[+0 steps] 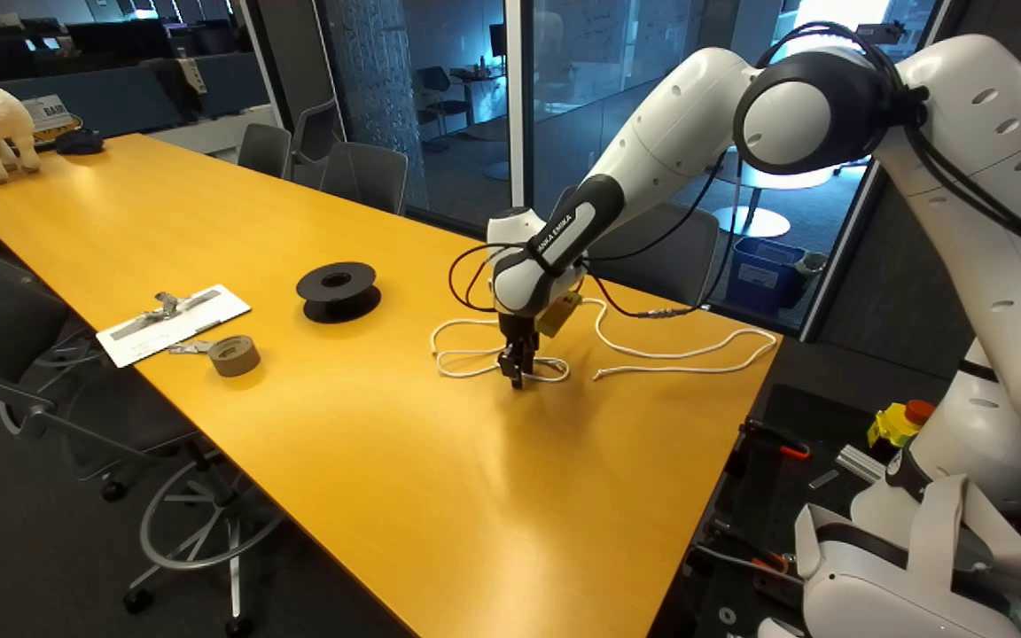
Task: Untangle the rope on the table.
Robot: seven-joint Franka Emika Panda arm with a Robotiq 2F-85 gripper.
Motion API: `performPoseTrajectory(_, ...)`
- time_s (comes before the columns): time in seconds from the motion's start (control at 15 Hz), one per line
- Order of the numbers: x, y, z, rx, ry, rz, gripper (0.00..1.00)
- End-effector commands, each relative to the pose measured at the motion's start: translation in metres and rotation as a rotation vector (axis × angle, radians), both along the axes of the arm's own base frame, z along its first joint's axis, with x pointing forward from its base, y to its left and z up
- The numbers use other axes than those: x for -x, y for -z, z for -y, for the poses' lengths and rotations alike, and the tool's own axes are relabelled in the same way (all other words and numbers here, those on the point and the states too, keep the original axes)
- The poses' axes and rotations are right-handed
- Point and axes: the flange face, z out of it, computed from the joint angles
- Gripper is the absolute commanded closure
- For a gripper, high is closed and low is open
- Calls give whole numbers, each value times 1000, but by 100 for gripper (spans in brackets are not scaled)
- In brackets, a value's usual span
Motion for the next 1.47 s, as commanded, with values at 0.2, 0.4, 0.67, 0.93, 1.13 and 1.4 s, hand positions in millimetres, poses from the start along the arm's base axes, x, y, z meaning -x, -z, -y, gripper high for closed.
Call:
performPoseTrajectory(0.2, -3, -4, -1, -28, -7, 23, 91)
performPoseTrajectory(0.4, -3, -5, -1, -29, -9, 23, 93)
performPoseTrajectory(0.67, -5, -16, -10, -55, -68, 27, 89)
performPoseTrajectory(0.93, -7, -43, -33, -86, -187, 64, 91)
performPoseTrajectory(1.13, -8, -70, -51, -107, -276, 103, 91)
performPoseTrajectory(1.4, -11, -118, -64, -115, -351, 179, 92)
